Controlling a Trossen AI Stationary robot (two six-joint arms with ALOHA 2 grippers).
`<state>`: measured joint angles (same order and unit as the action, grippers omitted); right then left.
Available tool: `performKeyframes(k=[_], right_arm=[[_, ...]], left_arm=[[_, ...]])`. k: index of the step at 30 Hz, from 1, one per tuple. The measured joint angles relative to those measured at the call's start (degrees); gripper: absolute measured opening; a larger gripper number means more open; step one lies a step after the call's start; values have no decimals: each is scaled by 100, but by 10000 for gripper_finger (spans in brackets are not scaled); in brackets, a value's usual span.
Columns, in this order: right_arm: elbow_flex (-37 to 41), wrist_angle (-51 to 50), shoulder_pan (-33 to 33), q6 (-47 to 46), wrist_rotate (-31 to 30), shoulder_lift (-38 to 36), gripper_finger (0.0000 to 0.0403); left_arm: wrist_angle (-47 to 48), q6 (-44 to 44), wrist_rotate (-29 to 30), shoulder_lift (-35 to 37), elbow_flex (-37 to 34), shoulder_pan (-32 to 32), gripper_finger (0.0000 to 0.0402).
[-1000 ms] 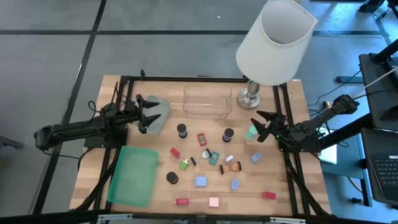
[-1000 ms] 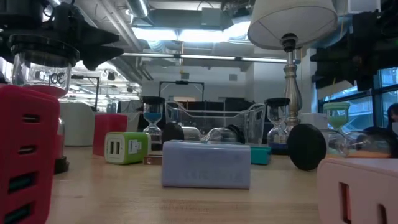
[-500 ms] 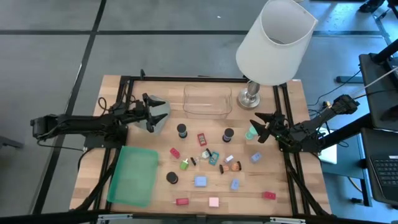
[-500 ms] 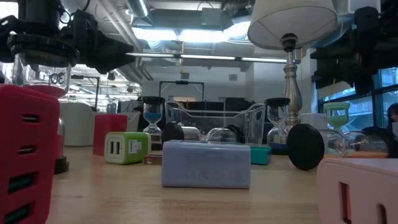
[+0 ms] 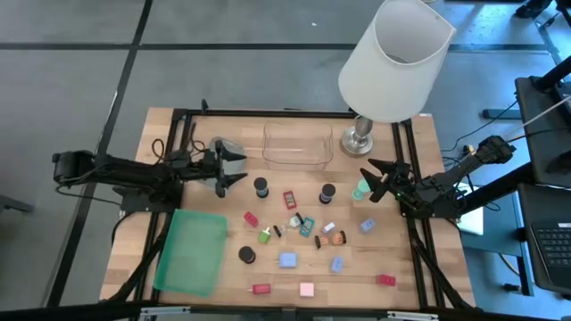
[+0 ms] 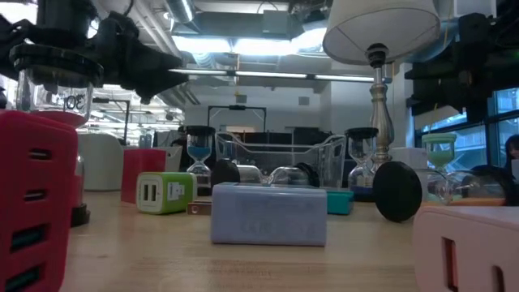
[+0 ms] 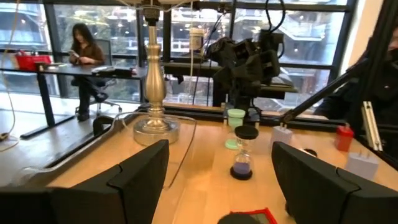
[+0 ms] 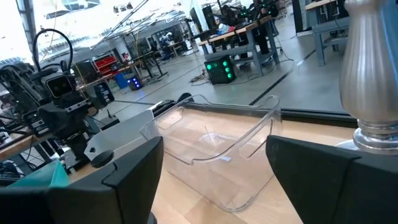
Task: Pick & Place Office items
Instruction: Put the blue hourglass into the transparent bin
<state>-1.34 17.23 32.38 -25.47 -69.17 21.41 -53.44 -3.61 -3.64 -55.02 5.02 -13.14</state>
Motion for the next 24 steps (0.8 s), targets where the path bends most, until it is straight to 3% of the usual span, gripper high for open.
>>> performKeyframes(k=[12,24], right_arm=[[0,2,0,6,15,0,288],[0,-11,1,224,17,0,288]], left_arm=[[8,439,61,-1563,866,306,283],[422,-567,168,-2010,979,406,286]])
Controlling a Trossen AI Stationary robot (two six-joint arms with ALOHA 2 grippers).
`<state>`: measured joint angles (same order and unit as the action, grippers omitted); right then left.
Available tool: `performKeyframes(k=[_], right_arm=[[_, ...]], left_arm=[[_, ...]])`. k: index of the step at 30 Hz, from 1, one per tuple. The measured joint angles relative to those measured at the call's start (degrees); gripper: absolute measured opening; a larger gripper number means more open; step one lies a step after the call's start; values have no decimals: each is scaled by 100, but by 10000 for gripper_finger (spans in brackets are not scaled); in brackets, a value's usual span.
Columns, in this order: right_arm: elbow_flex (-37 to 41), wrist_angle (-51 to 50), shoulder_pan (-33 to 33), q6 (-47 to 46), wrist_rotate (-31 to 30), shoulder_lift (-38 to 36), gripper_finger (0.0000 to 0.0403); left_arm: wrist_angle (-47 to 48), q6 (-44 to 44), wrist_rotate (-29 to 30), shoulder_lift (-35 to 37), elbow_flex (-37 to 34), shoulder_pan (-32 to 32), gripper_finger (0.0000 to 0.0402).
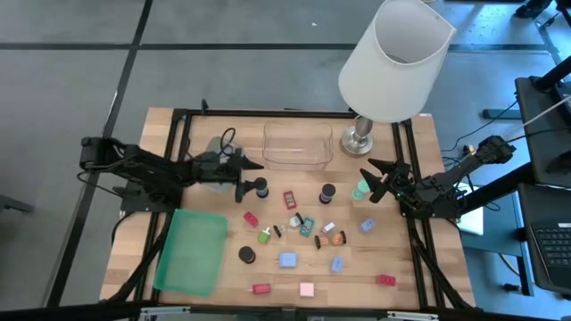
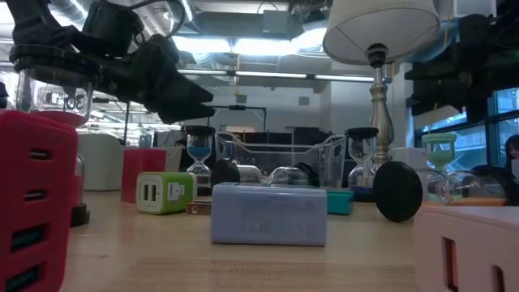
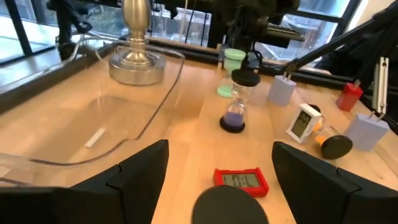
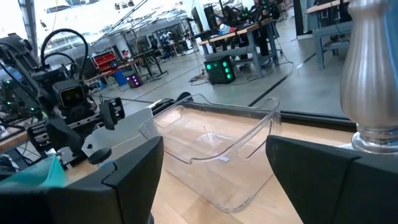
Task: Pick & Place Office items
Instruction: Put the blue hourglass into the transparent bin
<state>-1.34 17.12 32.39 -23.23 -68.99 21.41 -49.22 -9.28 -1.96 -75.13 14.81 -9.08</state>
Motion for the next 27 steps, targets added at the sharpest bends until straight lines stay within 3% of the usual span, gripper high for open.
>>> performKeyframes(k=[5,9,15,23,27], right_arm=[[0,-56,-1,12,0,0,288],[0,-130,-1,14,0,0,288],[0,-179,-1,27,0,0,288],[0,-180,-1,121,0,0,288],[0,-181,1,165,0,0,288]], left_arm=[[21,111,84,-16,0,187,297],[309,831,105,-16,0,395,299],[409,1795,745,-16,0,534,299],[639,1226,534,-16,0,520,299],[763,1159,699,-16,0,518,299]])
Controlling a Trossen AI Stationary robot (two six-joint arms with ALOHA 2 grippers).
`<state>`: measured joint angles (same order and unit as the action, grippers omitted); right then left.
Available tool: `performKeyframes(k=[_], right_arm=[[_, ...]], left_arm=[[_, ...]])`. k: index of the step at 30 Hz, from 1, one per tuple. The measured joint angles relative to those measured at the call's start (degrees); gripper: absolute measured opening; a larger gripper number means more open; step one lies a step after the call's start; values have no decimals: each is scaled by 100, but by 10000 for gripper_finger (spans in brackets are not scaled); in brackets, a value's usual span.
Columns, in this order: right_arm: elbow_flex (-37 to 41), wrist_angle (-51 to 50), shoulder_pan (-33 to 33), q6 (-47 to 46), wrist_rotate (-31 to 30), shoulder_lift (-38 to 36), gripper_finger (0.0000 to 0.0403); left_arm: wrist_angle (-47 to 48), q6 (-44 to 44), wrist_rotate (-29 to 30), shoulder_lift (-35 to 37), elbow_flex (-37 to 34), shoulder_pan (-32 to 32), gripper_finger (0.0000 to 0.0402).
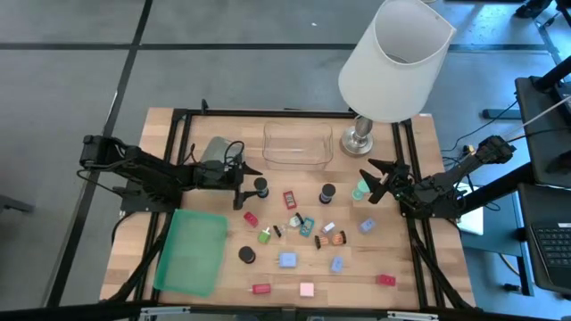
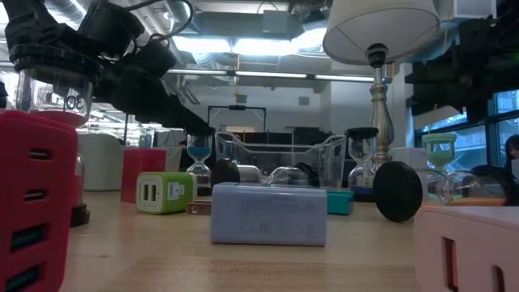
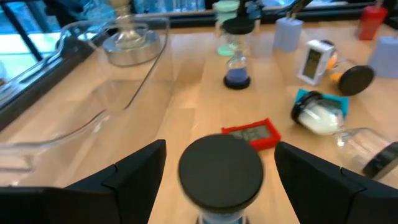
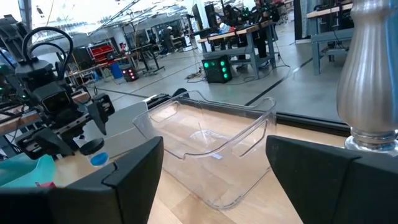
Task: Pick & Place Office items
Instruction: Put the blue hourglass into the transparent bin
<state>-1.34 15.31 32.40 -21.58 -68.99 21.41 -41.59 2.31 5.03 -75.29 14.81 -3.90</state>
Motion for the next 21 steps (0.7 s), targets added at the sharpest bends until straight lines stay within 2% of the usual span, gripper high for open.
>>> performKeyframes(k=[6,12,21], right_arm=[[0,2,-1,48,0,0,288],[0,2,-1,141,-4,0,288],[0,2,-1,144,-22,-1,288]], left_arm=[[126,-7,142,-11,0,0,297],[58,-68,136,-338,0,0,297],[-636,-180,193,-842,-2,0,297]])
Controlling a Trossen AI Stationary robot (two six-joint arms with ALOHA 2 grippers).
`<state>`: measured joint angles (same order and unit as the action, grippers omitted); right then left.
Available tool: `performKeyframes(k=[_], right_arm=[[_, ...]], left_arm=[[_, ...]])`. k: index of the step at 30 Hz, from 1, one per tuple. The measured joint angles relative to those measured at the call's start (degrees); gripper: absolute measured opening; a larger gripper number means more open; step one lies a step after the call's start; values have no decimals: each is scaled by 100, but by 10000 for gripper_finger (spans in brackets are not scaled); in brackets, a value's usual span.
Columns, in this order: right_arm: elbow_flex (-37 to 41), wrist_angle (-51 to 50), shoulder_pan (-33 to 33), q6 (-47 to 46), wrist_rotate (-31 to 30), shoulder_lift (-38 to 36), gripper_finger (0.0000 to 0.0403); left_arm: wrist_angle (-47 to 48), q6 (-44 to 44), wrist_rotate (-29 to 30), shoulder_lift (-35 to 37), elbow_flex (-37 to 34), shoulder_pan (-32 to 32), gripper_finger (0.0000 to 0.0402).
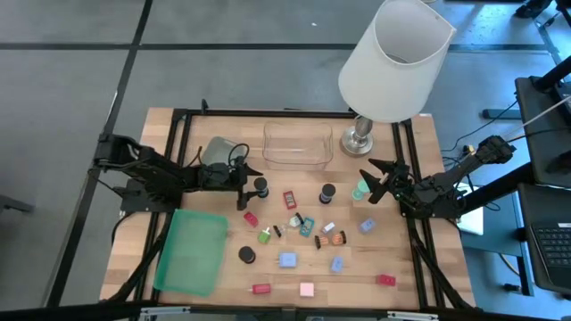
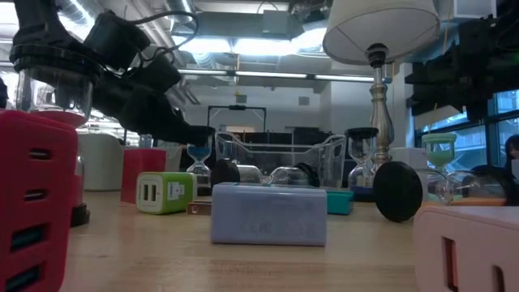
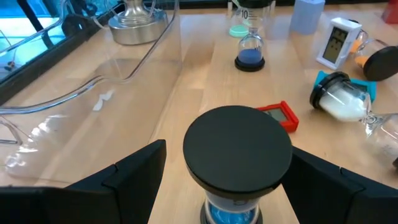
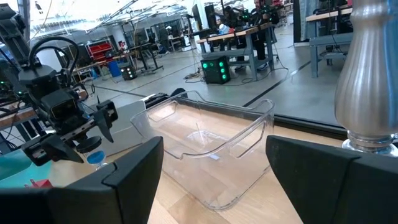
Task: Pick & Place Office items
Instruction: Put the blue hourglass into the transparent bin
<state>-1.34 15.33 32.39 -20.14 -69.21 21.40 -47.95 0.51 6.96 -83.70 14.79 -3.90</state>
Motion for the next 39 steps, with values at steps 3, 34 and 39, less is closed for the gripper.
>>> performKeyframes(k=[3,34,39], right_arm=[[0,2,1,9,0,1,288],[0,1,0,127,0,1,288],[0,2,-1,153,0,0,288]], left_arm=[[-47,-154,0,-17,2,0,297],[-1065,-933,259,-19,26,0,221],[-1569,-921,260,-17,365,0,212]])
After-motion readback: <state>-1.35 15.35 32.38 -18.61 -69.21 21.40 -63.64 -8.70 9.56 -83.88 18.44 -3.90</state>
